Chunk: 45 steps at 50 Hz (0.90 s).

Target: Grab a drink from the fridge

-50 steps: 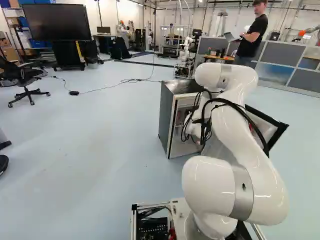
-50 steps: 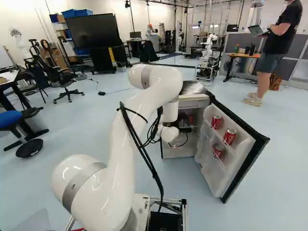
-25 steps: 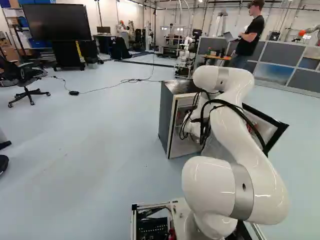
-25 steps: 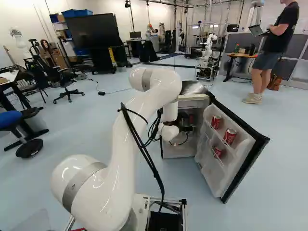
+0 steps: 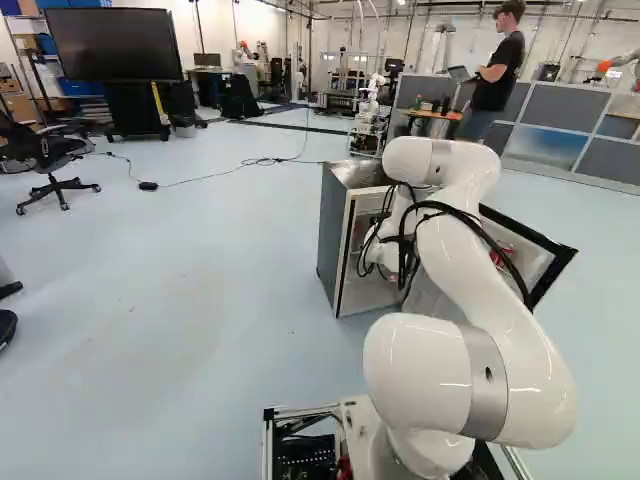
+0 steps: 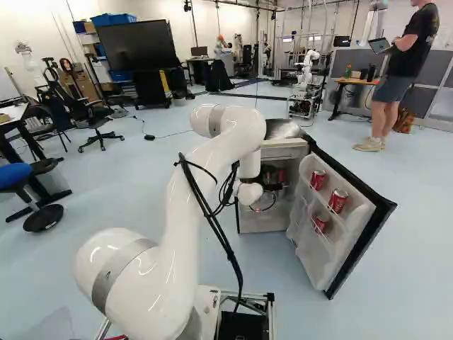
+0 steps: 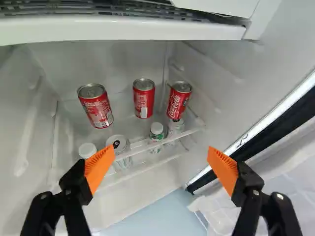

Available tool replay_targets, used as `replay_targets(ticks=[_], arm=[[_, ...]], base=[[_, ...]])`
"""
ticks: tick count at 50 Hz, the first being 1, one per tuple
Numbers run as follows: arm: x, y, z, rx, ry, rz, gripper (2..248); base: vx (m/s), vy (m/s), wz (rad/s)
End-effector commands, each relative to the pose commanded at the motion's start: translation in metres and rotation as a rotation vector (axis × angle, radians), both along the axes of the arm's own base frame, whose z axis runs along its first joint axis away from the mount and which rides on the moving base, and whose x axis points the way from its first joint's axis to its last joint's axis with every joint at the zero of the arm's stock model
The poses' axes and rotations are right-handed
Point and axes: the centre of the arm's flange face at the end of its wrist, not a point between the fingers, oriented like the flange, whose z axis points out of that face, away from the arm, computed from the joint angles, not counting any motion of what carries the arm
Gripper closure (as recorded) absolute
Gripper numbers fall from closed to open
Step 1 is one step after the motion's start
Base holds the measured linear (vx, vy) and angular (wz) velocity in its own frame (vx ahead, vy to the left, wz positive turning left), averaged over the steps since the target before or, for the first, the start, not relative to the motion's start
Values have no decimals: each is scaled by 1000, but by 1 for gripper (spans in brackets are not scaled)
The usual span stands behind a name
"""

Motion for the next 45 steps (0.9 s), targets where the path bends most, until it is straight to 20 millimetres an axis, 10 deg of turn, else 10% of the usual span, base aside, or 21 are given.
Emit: replay_targets(ticks=[45], arm=[[44,-1,-46,-17,-48,21,3]], base=[[0,0,0]])
